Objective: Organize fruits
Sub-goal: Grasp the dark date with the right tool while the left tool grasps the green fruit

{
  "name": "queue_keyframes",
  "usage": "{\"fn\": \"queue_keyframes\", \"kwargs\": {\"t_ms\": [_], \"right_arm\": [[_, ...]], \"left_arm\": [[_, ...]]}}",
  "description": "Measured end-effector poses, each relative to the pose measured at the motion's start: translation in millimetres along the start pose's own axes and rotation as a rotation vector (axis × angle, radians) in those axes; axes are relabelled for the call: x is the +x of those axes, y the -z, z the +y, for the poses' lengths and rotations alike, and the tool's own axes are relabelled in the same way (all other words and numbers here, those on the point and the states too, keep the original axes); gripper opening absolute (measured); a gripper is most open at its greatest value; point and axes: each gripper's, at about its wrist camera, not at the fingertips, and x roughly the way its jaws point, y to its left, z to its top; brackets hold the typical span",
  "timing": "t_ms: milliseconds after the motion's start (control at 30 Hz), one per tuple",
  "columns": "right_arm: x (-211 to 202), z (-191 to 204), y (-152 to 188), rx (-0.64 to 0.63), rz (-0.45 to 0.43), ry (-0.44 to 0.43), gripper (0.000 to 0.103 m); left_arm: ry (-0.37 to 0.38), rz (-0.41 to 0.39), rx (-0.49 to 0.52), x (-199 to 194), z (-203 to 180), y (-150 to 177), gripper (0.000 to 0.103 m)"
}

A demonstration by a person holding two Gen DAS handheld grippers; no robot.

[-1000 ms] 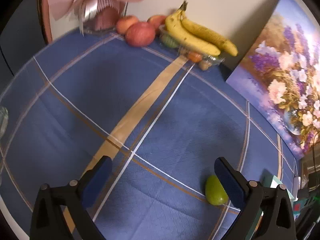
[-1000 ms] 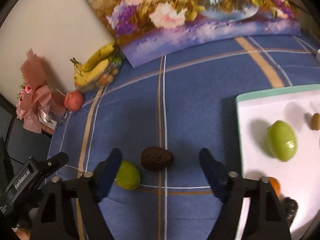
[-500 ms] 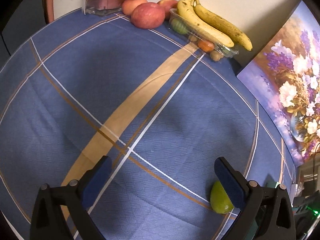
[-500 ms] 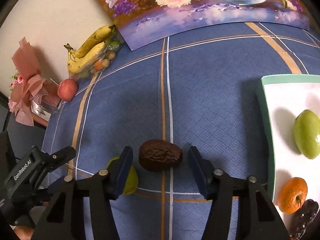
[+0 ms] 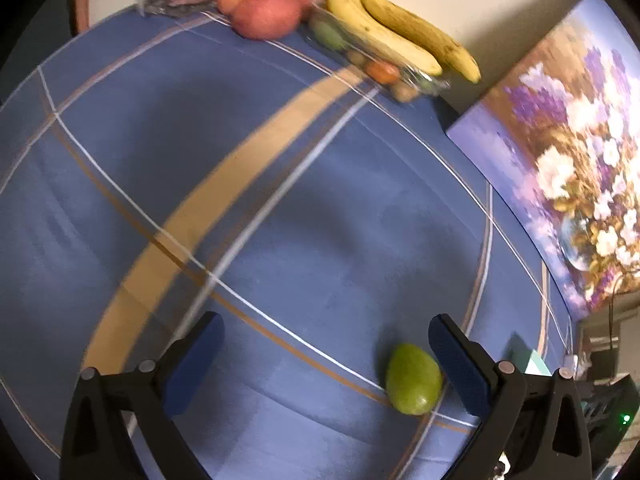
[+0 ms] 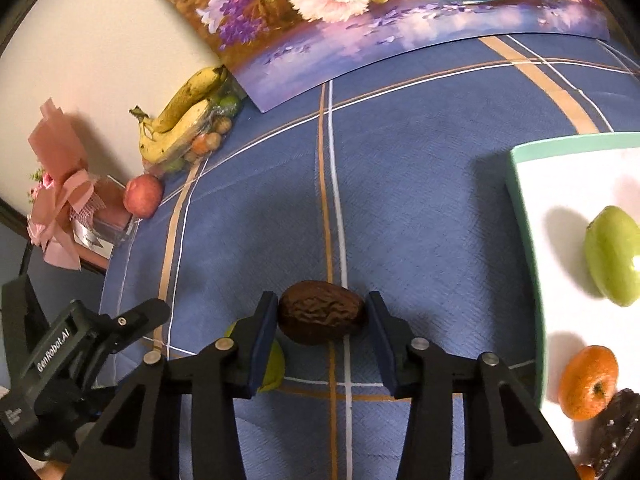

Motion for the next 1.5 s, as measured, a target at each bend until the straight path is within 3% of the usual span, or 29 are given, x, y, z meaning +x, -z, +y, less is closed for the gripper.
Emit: {"fn": "queue_keyframes", "kwargs": {"t_ms": [133,200,367,567,967,1033,1200,1500], "right_arm": [[-14,-9,-5,0.027,-0.005,0.039,0.046],[-23,-14,-7,0.038,-0.018,0.047,0.046],[-49,-22,-14,0.041,-0.064,0.073,0.046],[-69,-22,-18,0.021,-0.104,0.056,0.046],[-71,-24,-19,0.027,-0.092,0.053,0.046],[-72,-25,-19,0.033,-0.092,0.053,0.046],[-73,-28,-20,0.042,-0.093,0.053,0.046],[-79,-35,-23,0.062,-0.089,0.064,0.046]], "left_arm": [[0.055,0.048,0.015,5,-10,8,0.099],[0.07,0.06,0.027,7,-16,11,0.087],[0.105,0.104,0.06,15,-31,21,0.072],[0.093,0.134,0.117,26,-48,30,0.056],[0.08,0.126,0.193,36,-62,37,0.049],[0.097,0.132,0.198,37,-65,37,0.041],[0.106,0.138,0.188,37,-65,37,0.041],[0.196,0.062,0.198,-8,-71,32,0.041]]}}
